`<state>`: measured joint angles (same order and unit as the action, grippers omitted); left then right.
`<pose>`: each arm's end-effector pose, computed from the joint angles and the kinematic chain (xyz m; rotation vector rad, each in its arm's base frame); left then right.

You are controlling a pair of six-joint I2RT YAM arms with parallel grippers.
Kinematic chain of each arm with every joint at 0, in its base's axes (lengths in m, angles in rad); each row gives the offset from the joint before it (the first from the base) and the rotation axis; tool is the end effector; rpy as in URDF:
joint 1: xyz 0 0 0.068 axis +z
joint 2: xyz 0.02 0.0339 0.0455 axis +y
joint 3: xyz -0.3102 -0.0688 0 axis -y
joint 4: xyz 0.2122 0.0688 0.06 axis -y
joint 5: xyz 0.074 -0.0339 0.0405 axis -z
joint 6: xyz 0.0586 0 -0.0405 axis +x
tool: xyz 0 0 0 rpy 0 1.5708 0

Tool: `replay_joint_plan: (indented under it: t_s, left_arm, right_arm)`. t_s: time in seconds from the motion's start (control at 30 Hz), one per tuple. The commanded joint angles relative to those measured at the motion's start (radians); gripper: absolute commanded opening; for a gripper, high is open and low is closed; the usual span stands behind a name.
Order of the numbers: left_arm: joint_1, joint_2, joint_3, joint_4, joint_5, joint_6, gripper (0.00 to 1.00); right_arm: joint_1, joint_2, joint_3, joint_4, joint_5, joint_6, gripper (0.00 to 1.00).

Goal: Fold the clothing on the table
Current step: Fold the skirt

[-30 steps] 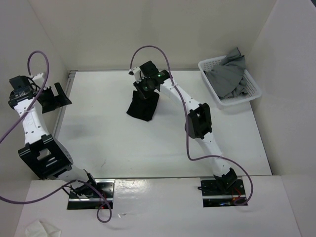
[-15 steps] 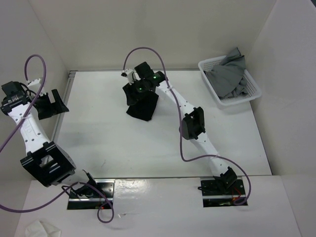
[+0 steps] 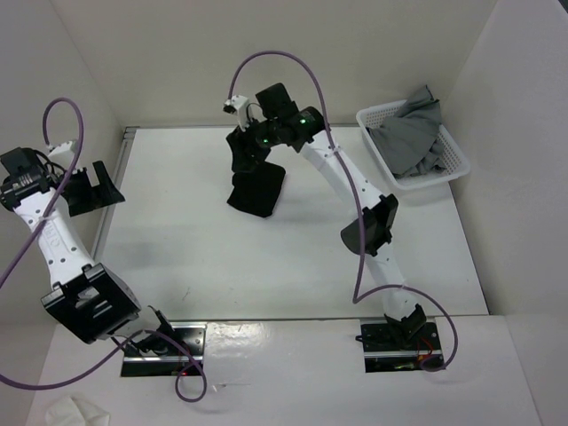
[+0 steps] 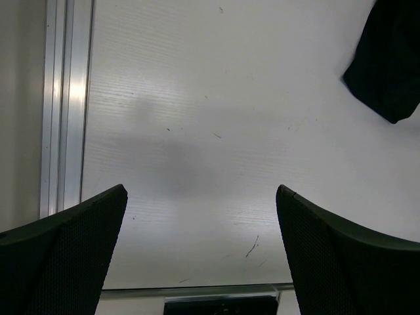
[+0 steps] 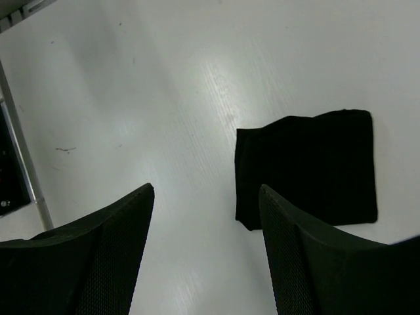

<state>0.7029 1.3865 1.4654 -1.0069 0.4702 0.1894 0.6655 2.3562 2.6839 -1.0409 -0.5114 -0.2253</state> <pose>0.2046 0.1385 0.3939 -0.4181 2.3349 -0.1712 0.3878 0.3409 0.3761 -1.2323 1.9467 0.8119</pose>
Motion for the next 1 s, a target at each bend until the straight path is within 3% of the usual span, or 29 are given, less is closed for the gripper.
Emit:
replay_joint_plan:
  t_s: [0.0, 0.17, 0.47, 0.97]
  left_arm:
    - [0.006, -0.041, 0.001, -0.018, 0.024, 0.033, 1.00]
    - [0.006, -0.060, -0.020, -0.018, 0.015, 0.042, 1.00]
    - [0.015, -0.110, -0.020, -0.018, -0.059, 0.085, 1.00]
    - [0.046, -0.096, -0.020, -0.027, -0.048, 0.094, 1.00]
  right_arm:
    - [-0.007, -0.060, -0.039, -0.016, 0.131, -0.022, 0.70]
    - [-0.007, 0.026, -0.075, 0.002, 0.235, -0.011, 0.70]
    - [0.034, 0.227, 0.071, 0.022, 0.343, 0.018, 0.70]
    - [0.062, 0.268, 0.134, 0.041, 0.370, 0.037, 0.70]
